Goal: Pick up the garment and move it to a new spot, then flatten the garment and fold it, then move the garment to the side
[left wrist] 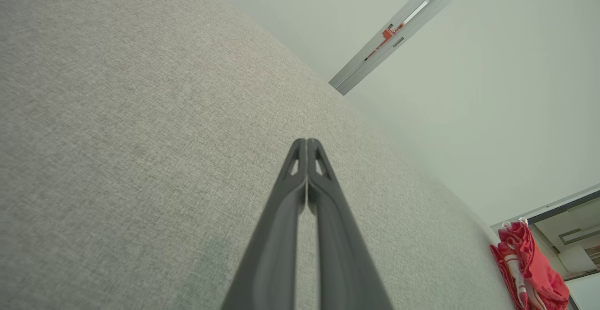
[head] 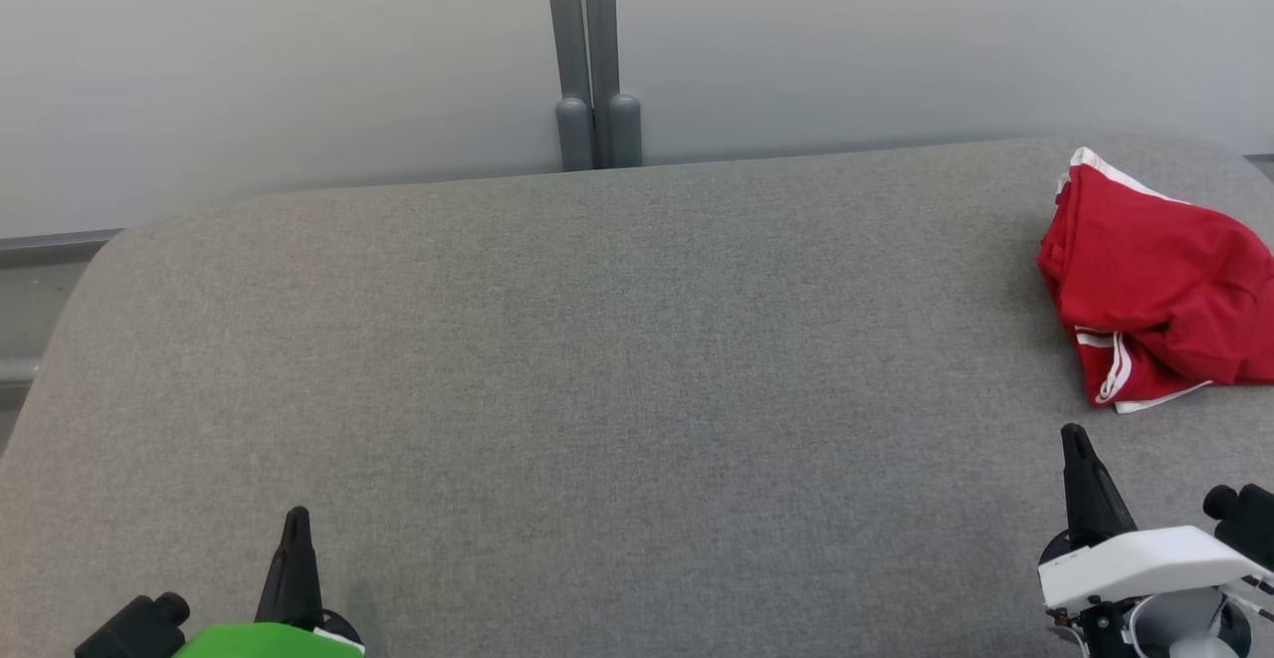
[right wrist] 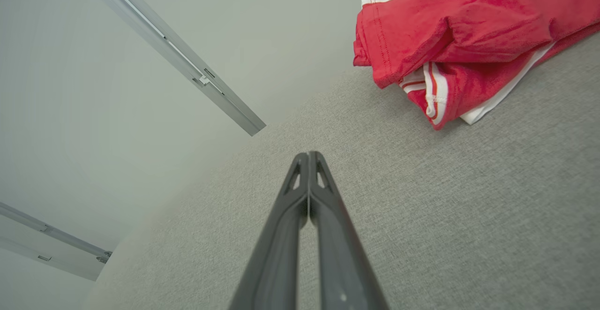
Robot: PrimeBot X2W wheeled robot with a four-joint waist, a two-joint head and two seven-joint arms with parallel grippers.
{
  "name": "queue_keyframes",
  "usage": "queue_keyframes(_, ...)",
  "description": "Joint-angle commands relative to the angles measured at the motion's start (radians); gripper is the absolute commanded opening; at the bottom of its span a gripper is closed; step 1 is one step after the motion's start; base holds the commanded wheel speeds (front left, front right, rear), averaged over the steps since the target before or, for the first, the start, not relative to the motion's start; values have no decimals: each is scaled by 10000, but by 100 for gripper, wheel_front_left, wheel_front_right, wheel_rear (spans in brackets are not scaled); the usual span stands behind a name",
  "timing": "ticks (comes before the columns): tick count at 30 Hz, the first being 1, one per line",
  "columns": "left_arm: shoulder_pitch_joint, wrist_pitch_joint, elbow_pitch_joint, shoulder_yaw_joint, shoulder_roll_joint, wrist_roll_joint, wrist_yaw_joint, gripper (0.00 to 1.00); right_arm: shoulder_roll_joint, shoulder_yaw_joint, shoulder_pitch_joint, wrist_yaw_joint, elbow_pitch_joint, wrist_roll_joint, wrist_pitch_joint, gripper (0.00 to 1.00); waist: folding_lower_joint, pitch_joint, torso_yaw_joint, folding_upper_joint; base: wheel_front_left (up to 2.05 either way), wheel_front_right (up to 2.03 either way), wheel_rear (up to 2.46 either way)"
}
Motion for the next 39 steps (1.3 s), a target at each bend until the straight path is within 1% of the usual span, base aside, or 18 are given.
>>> queue_keyframes(1,-307,76,-150,79,69,-319,-32,0,-29,-51,-253,1,-84,376,84,0,0,3,-2,0,0,0,0)
queue_keyframes(19,-690,675,-197,266,89,-2478,-48,0,32,-103,-553,2,43,2778,680,0,0,48,-31,0,0,0,0)
queue_keyframes(39,-1051,1225,-242,448,102,-4422,-65,0,81,-149,-811,2,169,4969,1226,0,0,96,-62,0,0,0,0)
